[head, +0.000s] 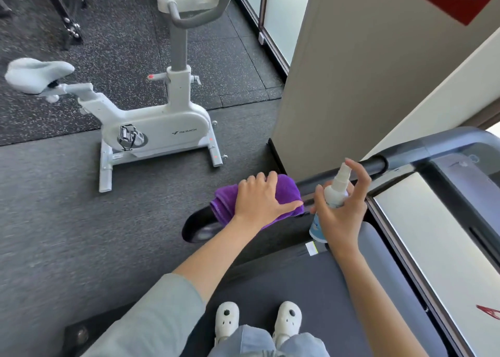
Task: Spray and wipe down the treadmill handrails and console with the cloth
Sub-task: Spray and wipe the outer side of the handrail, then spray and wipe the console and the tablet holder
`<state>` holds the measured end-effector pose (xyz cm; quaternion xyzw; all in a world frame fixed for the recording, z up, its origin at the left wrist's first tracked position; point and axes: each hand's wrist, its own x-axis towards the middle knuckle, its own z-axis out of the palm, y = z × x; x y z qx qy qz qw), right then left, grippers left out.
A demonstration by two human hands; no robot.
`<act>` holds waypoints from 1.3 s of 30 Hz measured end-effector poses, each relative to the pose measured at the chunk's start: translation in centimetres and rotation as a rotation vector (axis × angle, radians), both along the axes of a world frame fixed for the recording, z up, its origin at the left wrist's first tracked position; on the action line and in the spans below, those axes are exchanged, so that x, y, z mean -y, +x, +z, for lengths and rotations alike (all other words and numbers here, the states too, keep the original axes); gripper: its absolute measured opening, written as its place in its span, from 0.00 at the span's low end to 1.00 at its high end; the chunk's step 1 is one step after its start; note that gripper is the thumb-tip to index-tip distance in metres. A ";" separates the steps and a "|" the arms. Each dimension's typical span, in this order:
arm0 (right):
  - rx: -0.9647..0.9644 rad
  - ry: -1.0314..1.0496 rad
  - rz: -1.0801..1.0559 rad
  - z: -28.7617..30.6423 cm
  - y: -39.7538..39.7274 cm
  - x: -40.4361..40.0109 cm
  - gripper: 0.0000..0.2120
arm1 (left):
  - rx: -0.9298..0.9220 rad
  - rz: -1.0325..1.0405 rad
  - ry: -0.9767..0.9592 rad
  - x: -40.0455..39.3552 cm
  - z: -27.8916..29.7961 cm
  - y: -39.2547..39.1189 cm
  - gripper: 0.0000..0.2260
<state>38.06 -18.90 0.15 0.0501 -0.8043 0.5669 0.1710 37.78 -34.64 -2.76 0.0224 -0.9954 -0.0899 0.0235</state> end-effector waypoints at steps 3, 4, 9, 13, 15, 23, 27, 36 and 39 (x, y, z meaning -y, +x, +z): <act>0.018 -0.011 0.004 0.0 -0.3 0.0 0.27 | 0.011 0.019 -0.049 3.0 -0.4 1.7 0.43; 0.020 -0.018 0.000 0.0 -0.3 0.0 0.27 | 0.017 0.044 -0.048 3.9 -0.5 2.2 0.42; 0.028 0.009 -0.032 -0.8 -0.5 -0.8 0.26 | 0.000 0.132 -0.097 3.4 -0.2 2.7 0.39; 0.028 0.027 -0.068 -1.2 -1.2 -2.6 0.27 | 0.028 0.062 -0.104 -0.3 0.0 -0.5 0.34; 0.028 0.016 -0.073 -1.3 -1.9 -4.0 0.29 | 0.026 0.050 -0.082 -2.1 0.0 -2.0 0.33; 0.035 0.023 -0.029 -1.6 -6.2 -11.8 0.30 | -0.030 0.064 -0.098 -10.7 0.1 -7.6 0.33; 0.036 0.050 -0.027 -1.4 -8.9 -17.2 0.30 | -0.115 0.114 -0.087 -15.4 -0.1 -10.4 0.34; 0.156 0.186 0.031 0.5 -13.5 -26.7 0.30 | -0.294 0.196 0.096 -22.4 0.1 -14.3 0.31; 0.227 0.258 -0.026 0.9 -14.4 -28.2 0.30 | -0.375 0.212 0.176 -22.4 0.3 -13.8 0.28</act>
